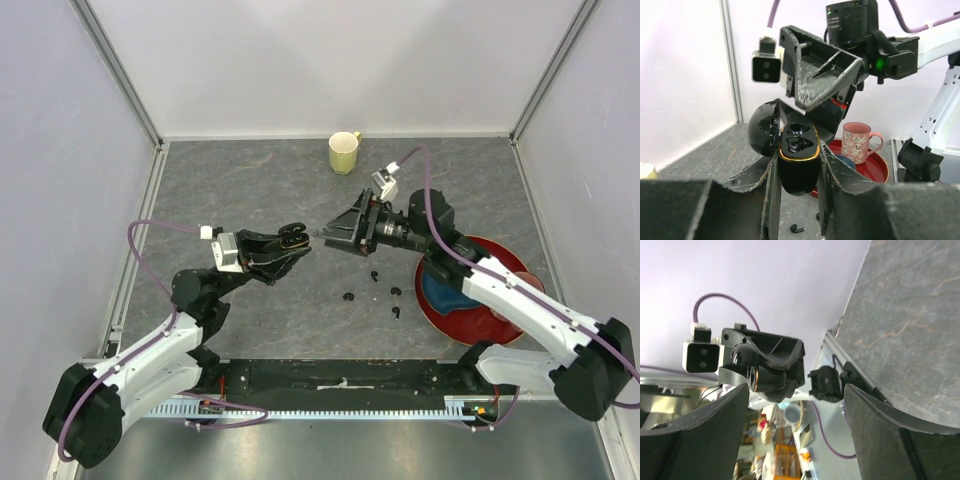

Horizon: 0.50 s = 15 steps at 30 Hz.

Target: Insert the wireless bluetooth earbuds into the charging case

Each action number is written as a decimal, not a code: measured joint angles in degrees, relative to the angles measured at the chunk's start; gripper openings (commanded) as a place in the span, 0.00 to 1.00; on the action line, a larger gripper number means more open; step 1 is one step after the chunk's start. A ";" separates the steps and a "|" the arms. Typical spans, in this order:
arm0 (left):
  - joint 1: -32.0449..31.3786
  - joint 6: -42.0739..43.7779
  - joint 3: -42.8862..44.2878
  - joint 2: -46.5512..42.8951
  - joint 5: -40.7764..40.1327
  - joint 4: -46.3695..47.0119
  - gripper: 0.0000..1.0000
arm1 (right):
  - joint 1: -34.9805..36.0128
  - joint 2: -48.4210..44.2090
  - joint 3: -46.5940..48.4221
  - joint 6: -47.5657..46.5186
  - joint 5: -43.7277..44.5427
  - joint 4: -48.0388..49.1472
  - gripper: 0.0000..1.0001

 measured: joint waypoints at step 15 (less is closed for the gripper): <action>0.00 2.38 -4.28 -12.37 -4.22 -9.68 0.02 | -3.43 -12.96 2.27 -20.33 28.26 -32.85 0.65</action>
